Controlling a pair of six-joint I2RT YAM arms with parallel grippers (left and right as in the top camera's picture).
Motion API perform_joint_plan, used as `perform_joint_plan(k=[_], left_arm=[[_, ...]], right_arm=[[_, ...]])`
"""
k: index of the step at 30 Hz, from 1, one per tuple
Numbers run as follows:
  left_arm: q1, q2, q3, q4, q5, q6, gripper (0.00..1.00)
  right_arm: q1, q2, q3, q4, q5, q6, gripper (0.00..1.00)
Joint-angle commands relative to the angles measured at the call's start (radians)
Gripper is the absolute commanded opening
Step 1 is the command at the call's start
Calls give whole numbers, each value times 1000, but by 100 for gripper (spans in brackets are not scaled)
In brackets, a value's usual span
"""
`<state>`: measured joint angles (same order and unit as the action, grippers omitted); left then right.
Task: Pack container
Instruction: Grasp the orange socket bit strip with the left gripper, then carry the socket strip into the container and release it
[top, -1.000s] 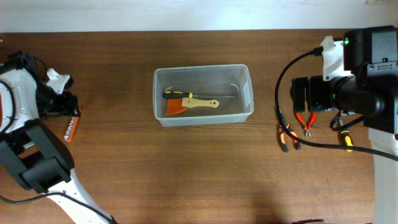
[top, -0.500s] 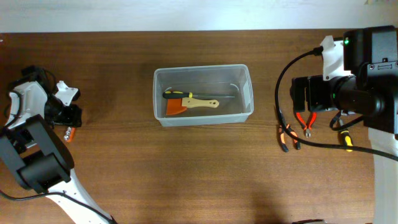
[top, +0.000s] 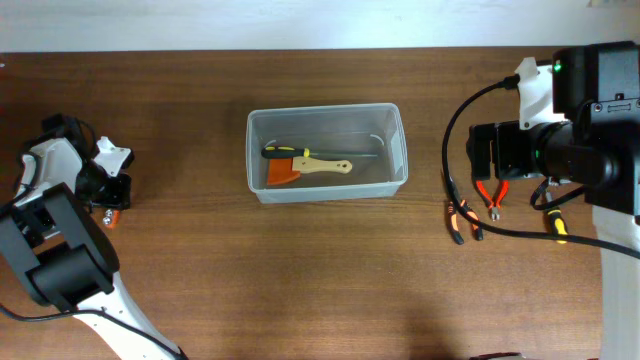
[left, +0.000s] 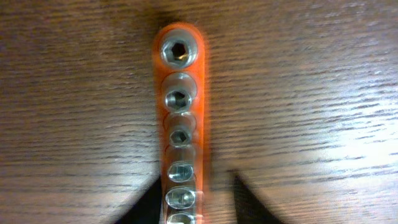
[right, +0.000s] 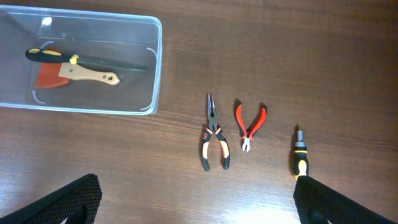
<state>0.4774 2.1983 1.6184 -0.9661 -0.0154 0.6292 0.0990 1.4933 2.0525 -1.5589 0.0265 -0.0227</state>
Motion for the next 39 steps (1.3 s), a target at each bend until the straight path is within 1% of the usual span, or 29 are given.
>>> perform_joint_plan(k=[1,6,10,13,16,20,21,24,27,28,31,34,39], left_arm=[[3,11,-18,-20,-8,11,2],[-34,7,49,-101,-8,11,2],[-93,-2,170,-222,-8,2,2],[-163,-3,330,-357,-7,-36,2],[-251,-4,513,-486,-6,-42,2],[-397,-4,728,-569,18,-25,2],[-448,-4,776,-576,37,0,2],[-567,-4,839,-565,64,97,2],[-696,-1,832,-508,64,235,2],[-727,2,822,-485,64,260,2],[-821,19,783,-409,64,303,2],[-893,48,735,-340,64,320,2],[-967,149,717,-336,63,353,2]], right_arm=[[-2,1,9,3,8,5,99],[-1,1,9,3,8,5,99],[-1,1,10,3,8,5,99],[-1,1,9,3,8,5,99],[-1,1,9,3,8,5,99],[-1,1,9,3,8,5,99],[-1,1,9,3,8,5,99],[-1,1,10,3,8,5,99],[-1,1,10,3,8,5,99],[-1,1,9,3,8,5,99],[-1,1,9,2,8,5,99],[-1,1,9,2,8,5,99],[-1,1,9,0,8,5,99]])
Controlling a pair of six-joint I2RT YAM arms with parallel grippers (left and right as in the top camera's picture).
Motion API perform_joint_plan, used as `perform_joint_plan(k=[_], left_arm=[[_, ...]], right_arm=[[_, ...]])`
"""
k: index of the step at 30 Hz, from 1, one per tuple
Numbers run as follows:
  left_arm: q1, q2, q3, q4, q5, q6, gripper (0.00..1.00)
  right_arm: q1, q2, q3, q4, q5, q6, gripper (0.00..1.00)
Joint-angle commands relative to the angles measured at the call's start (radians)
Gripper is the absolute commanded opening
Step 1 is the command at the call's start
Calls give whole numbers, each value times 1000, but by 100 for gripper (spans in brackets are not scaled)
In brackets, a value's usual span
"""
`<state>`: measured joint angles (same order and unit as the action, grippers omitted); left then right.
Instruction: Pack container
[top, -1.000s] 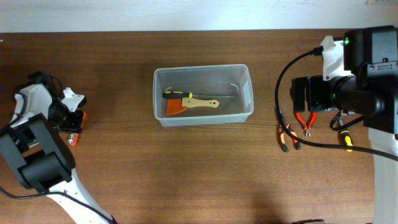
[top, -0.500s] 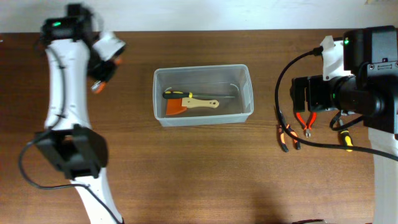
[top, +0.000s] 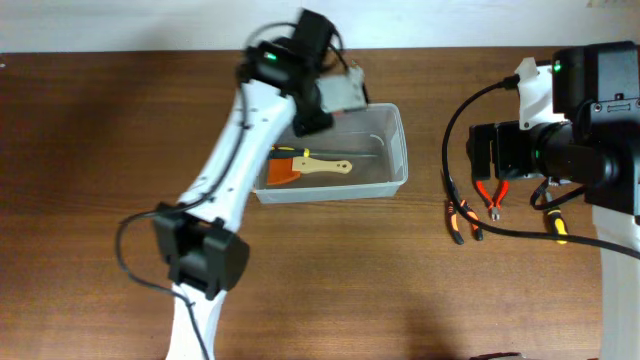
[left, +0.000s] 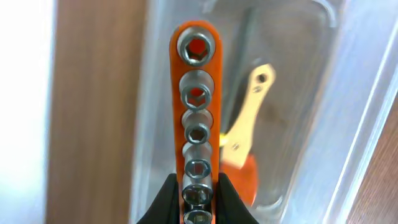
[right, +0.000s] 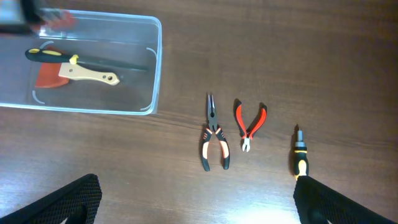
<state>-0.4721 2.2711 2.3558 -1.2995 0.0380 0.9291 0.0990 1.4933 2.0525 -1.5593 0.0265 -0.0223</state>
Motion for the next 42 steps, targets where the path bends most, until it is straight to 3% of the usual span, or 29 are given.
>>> perform_joint_plan(k=[1,12,14,16,18,21,24,33,38,42], left_arm=[[-27,100,-22,-2,10,53,2],[-89,190,-39,-3,25,2,3],[-91,190,-52,-11,50,-1,23],[-95,190,-56,-21,52,-1,51],[-95,190,-55,-21,50,-1,99],[-95,177,-43,-22,13,-44,99],[-87,129,-13,-24,-56,-161,99],[-28,-110,100,-25,-177,-314,99],[92,-243,115,-27,-204,-344,99],[253,-281,115,-45,-203,-399,99]], right_arm=[[-1,1,10,0,8,5,99],[-2,1,9,-3,8,5,99],[-1,1,10,-2,8,5,99],[-1,1,9,12,7,5,99],[-1,1,9,34,-9,5,99],[-2,5,9,95,-18,5,99],[-2,38,9,140,-14,5,99],[-73,270,5,113,38,49,99],[-156,425,5,78,38,43,100],[-208,538,1,12,38,-65,100]])
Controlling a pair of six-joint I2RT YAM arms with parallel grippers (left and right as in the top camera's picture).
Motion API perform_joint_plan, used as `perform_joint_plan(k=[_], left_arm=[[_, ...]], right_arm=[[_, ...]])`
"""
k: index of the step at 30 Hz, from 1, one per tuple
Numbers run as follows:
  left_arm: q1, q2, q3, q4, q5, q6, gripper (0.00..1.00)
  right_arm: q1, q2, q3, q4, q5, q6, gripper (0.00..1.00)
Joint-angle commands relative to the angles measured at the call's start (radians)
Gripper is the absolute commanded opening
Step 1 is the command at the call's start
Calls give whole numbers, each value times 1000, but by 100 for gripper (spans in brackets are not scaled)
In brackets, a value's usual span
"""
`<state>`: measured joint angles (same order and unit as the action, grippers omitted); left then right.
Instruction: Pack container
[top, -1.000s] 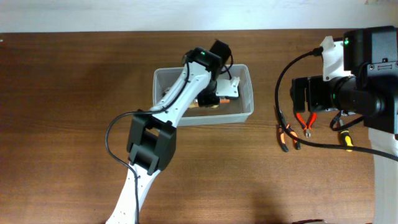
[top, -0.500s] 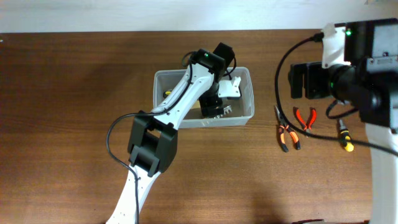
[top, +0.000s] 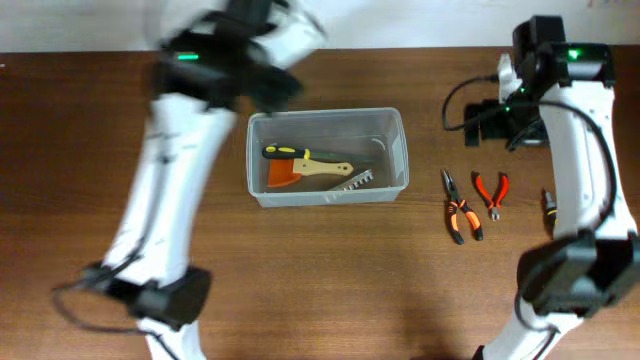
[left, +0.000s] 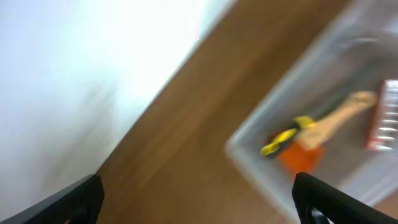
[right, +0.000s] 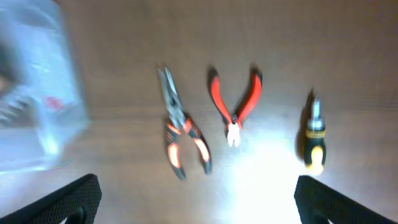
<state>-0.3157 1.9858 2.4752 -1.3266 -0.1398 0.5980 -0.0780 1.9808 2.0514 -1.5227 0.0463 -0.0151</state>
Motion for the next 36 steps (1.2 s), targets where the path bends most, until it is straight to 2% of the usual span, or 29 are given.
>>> perform_joint_plan(k=[1,7,11,13,16,19,33,36], left_arm=[[144,4,-5,-29,-25,-89,99],[364,8,-19,-77,5,-105,99],[455,8,-19,-87,60,-114,99],[482,8,-19,-88,69,-114,99],[506,8,-19,-88,69,-114,99],[511,8,-19,-88,69,-114,99],[510,8,-19,-88,69,-114,99],[510,8,-19,-88,69,-114,99]], right_arm=[[-46,76,-3,-31,18,-100,100],[-113,154,-78,-16,-45,-243,95],[-126,161,-177,13,-51,-250,95],[-126,161,-218,17,-70,-238,89],[-119,161,-264,23,-131,-227,86],[-100,161,-305,39,-130,-212,79],[-80,161,-521,312,-87,-168,78],[-80,161,-537,335,-79,-168,75]])
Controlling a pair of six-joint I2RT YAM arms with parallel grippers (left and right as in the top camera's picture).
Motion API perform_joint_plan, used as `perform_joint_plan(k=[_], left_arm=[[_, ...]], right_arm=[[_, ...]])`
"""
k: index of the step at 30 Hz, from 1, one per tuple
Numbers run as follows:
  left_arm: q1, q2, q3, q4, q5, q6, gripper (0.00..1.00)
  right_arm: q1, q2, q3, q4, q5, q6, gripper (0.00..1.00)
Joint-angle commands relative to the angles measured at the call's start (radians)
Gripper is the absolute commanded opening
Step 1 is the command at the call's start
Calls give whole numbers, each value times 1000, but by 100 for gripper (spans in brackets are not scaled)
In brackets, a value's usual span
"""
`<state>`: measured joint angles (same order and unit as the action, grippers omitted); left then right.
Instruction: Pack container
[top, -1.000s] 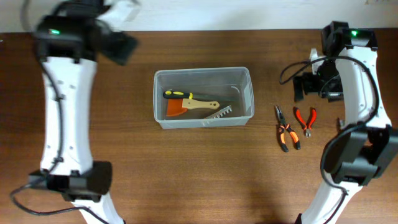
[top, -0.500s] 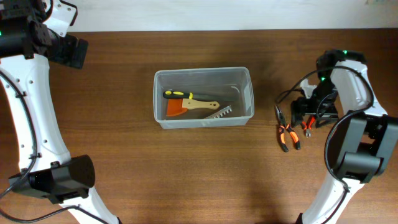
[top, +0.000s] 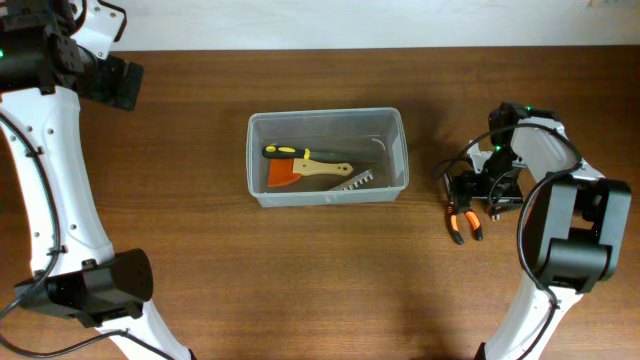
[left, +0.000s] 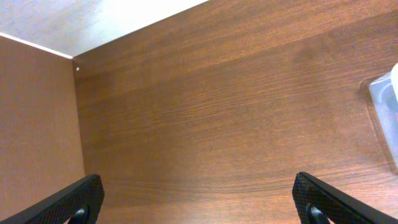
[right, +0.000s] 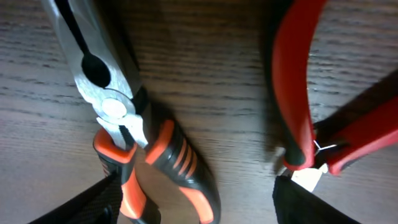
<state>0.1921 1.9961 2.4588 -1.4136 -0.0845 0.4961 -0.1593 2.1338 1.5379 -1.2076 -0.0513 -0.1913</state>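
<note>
The clear plastic container (top: 398, 128) stands mid-table, holding a yellow-handled screwdriver (top: 285, 152), a wooden-handled orange scraper (top: 310, 167) and a socket rail (top: 352, 181). My right gripper (top: 486, 190) is down at the table, open (right: 199, 206), its fingers (right: 93, 202) straddling the handles of the orange-black needle-nose pliers (right: 180, 165). Red cutters (right: 298, 93) lie just right of the pliers, their tip by my right finger. My left gripper (top: 110, 82) is high at the far back left, open and empty (left: 199, 211). A corner of the container (left: 388, 102) shows at that view's right edge.
The pliers' handles (top: 463, 222) stick out toward the front from under my right gripper. My right arm arches over the table's right end and hides what lies beneath it. The table's back edge and a pale wall (left: 93, 18) are near my left gripper.
My right gripper was high behind the pliers and cutters; now it is low with open fingers around the pliers' handles. My left gripper has moved from beside the container to the far back left corner.
My left gripper stood around the orange socket rail on the table at the left. Then it held the rail over the container. Then the rail lay in the container and the gripper was open. My right gripper waited high over the tools, and now sits on the pliers.
</note>
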Motion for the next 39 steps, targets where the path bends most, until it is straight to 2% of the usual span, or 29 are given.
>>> perform_joint_plan(k=[1,6,13,19,24,32,39], left_arm=[[2,-2,-3,-1,13,-13,99],[2,-2,-3,-1,13,-13,99],[2,-2,-3,-1,13,-13,99],[2,-2,-3,-1,13,-13,99],[2,-2,-3,-1,13,-13,99],[2,-2,-3,-1,13,-13,99],[2,-2,-3,-1,13,-13,99]], right_arm=[[1,8,-30,24,19,8,73],[1,8,-68,46,43,9,67],[1,8,-72,38,47,-22,67],[5,1,-71,11,-84,-66,68],[5,-55,-66,15,-122,-63,73],[5,-133,-66,15,-118,-63,73],[1,-136,-66,-8,-27,-63,67]])
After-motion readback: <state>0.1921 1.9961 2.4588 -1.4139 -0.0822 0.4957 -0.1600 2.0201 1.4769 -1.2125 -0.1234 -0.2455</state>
